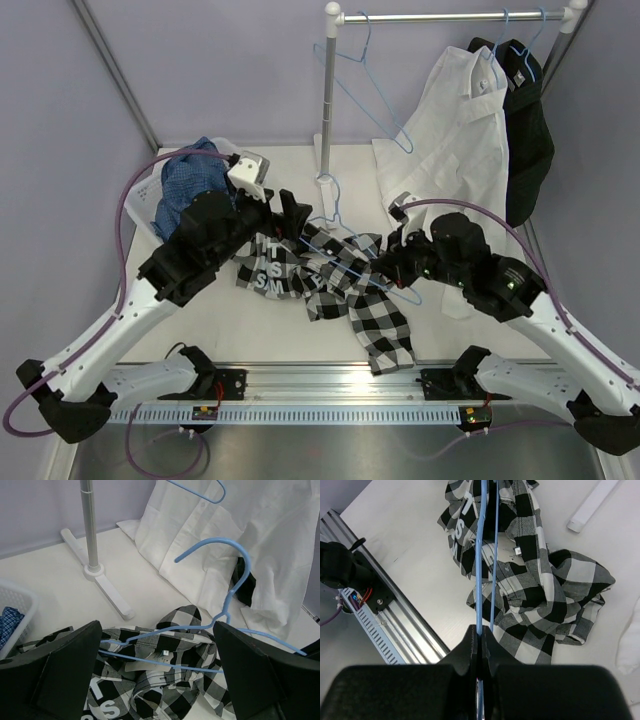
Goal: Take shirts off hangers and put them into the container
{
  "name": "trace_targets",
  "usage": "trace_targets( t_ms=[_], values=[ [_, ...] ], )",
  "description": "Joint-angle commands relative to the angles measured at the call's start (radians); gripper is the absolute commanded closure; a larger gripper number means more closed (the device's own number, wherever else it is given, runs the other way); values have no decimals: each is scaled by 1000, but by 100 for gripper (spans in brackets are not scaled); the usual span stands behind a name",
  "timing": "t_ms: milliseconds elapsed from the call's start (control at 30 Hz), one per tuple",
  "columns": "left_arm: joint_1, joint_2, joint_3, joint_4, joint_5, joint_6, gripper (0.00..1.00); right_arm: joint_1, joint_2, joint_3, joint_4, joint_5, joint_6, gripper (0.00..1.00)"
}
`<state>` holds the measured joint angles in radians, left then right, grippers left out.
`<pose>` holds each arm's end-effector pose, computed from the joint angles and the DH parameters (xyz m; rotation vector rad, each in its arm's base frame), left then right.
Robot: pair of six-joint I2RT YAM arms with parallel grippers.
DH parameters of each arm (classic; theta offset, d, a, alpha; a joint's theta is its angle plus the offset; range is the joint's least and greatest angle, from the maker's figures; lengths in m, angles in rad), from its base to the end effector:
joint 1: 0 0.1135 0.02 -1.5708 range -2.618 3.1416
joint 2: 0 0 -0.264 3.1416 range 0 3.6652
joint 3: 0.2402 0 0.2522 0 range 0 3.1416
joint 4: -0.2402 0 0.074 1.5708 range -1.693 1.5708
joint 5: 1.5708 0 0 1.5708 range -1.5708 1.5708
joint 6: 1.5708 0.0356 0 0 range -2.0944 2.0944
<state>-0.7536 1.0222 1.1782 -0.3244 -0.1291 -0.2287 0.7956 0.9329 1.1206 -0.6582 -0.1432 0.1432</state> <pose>0.1656 -0.1491 0.4178 0.3668 1.7386 -0.6054 0.1291 0.1390 0.3807 -0.7656 1.9730 0.7218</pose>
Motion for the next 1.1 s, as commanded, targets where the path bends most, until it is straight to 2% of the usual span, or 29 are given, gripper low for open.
trace_targets(
  t_ms=[0, 267, 467, 667, 767, 867, 1067],
  values=[
    [-3, -60, -38, 2, -50, 48, 1, 7, -78, 1, -90, 60, 12, 100],
    [5, -125, -97, -30, -286, 129, 1, 7, -190, 99, -282, 137, 25, 100],
    [63, -108, -123, -53, -299, 124, 1, 7, -207, 218, -356, 226, 36, 100],
    [66, -79, -120, -65, -302, 120, 1, 7, -218, 337, -308, 428, 19, 100],
    [66, -82, -121, -65, -299, 118, 1, 7, -201, 395, -261, 482, -11, 100],
    [66, -89, -123, -64, -290, 114, 1, 7, -160, 445, -219, 537, -27, 100],
    [65, -91, -124, -65, -279, 117, 1, 4, -40, 542, -158, 753, -85, 100]
  ],
)
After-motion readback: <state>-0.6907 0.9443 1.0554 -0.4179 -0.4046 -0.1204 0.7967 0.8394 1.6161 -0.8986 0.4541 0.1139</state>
